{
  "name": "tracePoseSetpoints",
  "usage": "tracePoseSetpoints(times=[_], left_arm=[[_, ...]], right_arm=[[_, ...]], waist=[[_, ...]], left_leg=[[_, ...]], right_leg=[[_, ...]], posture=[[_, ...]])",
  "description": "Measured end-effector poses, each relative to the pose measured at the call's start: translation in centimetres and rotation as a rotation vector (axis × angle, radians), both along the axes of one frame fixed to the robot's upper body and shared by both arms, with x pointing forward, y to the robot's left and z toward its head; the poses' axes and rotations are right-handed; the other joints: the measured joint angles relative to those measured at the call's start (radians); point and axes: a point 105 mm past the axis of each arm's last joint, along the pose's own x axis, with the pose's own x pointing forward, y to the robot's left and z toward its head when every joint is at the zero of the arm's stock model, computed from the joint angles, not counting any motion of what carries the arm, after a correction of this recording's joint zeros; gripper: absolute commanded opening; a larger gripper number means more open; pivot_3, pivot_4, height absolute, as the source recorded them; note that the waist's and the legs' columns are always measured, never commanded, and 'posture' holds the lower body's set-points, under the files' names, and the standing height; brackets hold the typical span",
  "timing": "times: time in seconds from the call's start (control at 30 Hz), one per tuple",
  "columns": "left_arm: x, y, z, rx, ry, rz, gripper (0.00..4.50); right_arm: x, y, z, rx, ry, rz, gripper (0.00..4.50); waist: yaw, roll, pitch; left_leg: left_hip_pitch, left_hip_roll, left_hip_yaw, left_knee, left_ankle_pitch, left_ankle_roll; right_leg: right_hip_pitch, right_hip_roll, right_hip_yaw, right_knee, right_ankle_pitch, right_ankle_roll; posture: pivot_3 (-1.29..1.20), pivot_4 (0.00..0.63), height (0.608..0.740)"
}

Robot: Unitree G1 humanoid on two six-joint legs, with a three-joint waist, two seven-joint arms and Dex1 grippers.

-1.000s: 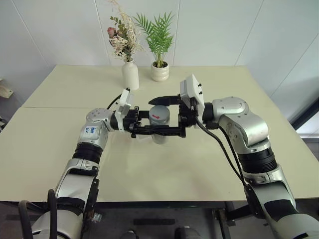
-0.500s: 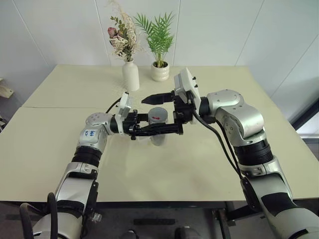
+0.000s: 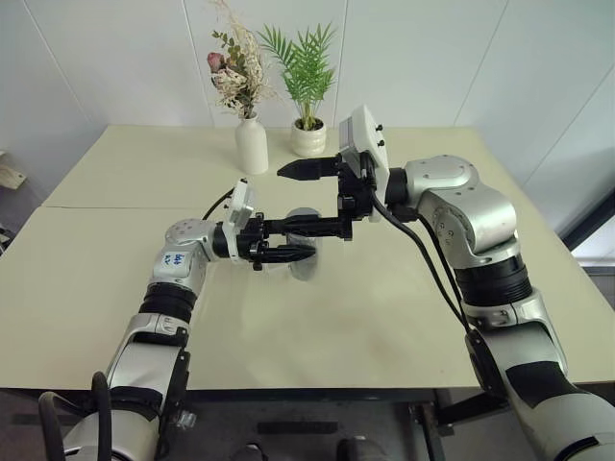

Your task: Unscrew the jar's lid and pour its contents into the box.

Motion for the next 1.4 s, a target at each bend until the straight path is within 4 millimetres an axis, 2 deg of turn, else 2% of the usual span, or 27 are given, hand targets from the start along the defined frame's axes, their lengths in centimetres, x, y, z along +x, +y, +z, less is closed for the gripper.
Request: tracePoseSetpoints(times=[0.27,0.43,0.73,1.07,1.2,1.4], left_arm=[[0.6,0.0,0.7,-0.009,-0.018,0.026,2.27],[0.7,-0.3,0.6,-0.013,-0.009,0.021,2.27],[0.8,-0.3,0.7,-0.009,-0.013,0.024,2.27],[0.6,-0.3,0.9,-0.009,-0.02,0.003,2.27],[0.3,-0.3,0.8,-0.003,-0.011,-0.031,2.27],[0.0,-0.2,0.7,0.01,-0.003,-0.059,2.27]], right_arm=[[0.1,0.2,-0.8,0.039,0.043,-0.15,4.5],[1.2,-0.2,-1.0,0.062,0.041,-0.256,4.5],[1.7,-0.3,-1.5,0.078,0.061,-0.304,4.5],[0.7,0.7,-1.8,0.088,0.103,-0.246,4.5],[0.2,0.5,-2.6,0.051,0.123,-0.18,4.5],[0.7,-0.1,-2.9,0.013,0.121,-0.123,4.5]], waist=[[0.001,0.0,0.0],[0.0,0.0,0.0],[0.0,0.0,0.0],[0.001,0.0,0.0],[0.0,0.0,0.0],[-0.001,0.0,0.0]], left_leg=[[0.0,0.0,0.0,0.0,0.0,0.0],[0.0,0.0,0.0,0.0,0.0,0.0],[0.0,0.0,0.0,0.0,0.0,0.0],[0.0,0.0,0.0,0.0,0.0,0.0],[0.0,0.0,0.0,0.0,0.0,0.0],[0.0,0.0,0.0,0.0,0.0,0.0]], right_leg=[[0.0,0.0,0.0,0.0,0.0,0.0],[0.0,0.0,0.0,0.0,0.0,0.0],[0.0,0.0,0.0,0.0,0.0,0.0],[0.0,0.0,0.0,0.0,0.0,0.0],[0.0,0.0,0.0,0.0,0.0,0.0],[0.0,0.0,0.0,0.0,0.0,0.0]], posture=[[0.0,0.15,0.74],[0.0,0.15,0.74],[0.0,0.15,0.74],[0.0,0.15,0.74],[0.0,0.15,0.74],[0.0,0.15,0.74]])
